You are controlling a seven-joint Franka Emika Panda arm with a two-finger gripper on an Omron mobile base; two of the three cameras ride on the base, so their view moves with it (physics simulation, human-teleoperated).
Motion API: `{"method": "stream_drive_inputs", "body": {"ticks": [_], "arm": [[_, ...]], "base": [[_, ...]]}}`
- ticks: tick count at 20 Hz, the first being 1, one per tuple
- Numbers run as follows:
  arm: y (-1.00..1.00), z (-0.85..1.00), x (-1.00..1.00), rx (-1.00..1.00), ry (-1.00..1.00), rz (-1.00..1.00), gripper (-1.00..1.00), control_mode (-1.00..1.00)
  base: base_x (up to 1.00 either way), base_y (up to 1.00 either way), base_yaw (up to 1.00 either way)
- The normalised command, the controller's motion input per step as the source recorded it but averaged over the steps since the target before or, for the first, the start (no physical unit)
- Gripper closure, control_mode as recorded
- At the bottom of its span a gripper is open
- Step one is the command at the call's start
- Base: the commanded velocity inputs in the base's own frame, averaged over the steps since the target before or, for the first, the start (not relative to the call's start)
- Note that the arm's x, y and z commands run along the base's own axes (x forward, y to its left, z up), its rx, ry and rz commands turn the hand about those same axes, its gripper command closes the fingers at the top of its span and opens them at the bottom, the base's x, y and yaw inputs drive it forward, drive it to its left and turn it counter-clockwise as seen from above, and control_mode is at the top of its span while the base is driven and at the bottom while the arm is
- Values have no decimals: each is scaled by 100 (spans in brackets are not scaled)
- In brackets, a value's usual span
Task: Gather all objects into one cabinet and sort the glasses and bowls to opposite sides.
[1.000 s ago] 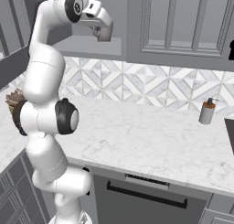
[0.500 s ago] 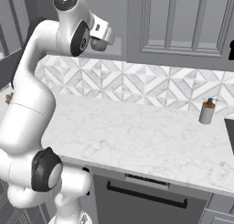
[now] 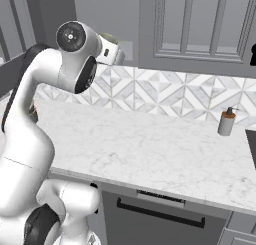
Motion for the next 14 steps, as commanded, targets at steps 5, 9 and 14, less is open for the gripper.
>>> {"method": "stream_drive_inputs", "body": {"ticks": [5,9,14], "arm": [[-1,-64,-100,11,6,6,100,-100],[0,-14,-100,8,18,7,100,-100],[0,-29,-69,3,26,7,100,-100]], "base": [[0,0,0],[0,0,0],[0,0,0]]}}
